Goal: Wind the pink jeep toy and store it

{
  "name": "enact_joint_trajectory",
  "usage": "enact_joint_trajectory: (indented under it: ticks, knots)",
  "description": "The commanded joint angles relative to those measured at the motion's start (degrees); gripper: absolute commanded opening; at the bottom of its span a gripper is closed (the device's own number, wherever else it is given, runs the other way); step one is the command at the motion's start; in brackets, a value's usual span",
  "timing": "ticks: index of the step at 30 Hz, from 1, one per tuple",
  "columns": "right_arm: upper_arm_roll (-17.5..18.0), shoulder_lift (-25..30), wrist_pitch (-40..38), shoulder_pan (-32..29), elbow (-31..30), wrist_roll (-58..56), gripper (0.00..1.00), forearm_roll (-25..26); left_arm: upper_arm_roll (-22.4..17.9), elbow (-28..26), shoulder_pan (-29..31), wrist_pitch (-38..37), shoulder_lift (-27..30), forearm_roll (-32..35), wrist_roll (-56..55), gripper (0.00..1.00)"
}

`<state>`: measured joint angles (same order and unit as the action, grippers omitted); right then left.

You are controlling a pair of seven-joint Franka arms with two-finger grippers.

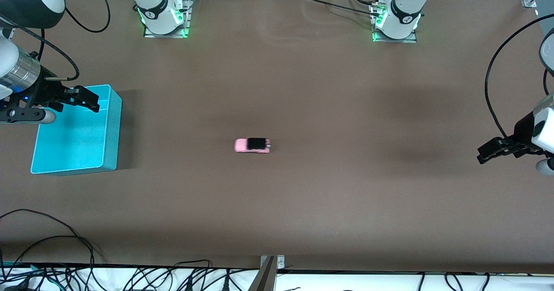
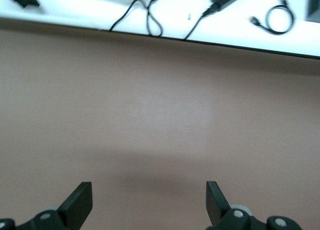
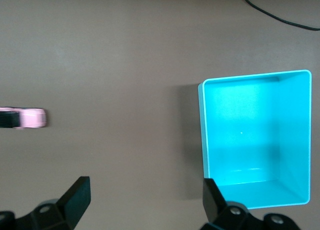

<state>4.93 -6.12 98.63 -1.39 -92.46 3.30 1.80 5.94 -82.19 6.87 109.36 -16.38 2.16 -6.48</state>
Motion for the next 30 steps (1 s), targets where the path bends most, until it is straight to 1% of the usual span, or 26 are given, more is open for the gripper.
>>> enact_joint_trajectory:
  ticks: [1,4,9,13,17,22,30]
  knots:
    - [0.17,0.50,0.33,-0.19,-0.27,-0.49,1.00,0.75,1.97,0.10,0.16,-1.87,3.37,-2.94,3.31,1.00]
    - [0.17,0.49,0.33,-0.10,-0.27,-0.49,1.00,0.75,2.24,-0.34,0.16,-2.39,5.39,-3.04,3.23,1.00]
    - [0.34,0.41,0.07,0.07,-0.44,-0.05,1.00,0.49,2.24,-1.04,0.25,-5.47,5.92,-3.04,3.14,1.00]
    - [0.52,0.50,-0.02,0.34,-0.36,0.04,1.00,0.57,2.24,-1.57,0.51,-9.42,6.80,-3.04,3.14,1.00]
    - [0.43,0.50,-0.02,0.34,-0.36,0.12,1.00,0.40,2.32,-2.44,0.69,-11.18,7.77,-3.12,3.14,1.00]
    - [0.43,0.50,-0.02,0.34,-0.36,0.12,1.00,0.49,2.67,-5.61,0.42,-11.54,9.70,-3.12,3.14,1.00]
    - [0.43,0.50,0.33,0.33,-0.36,0.03,1.00,0.40,2.85,-6.05,0.60,-11.45,9.88,-3.12,3.05,1.00]
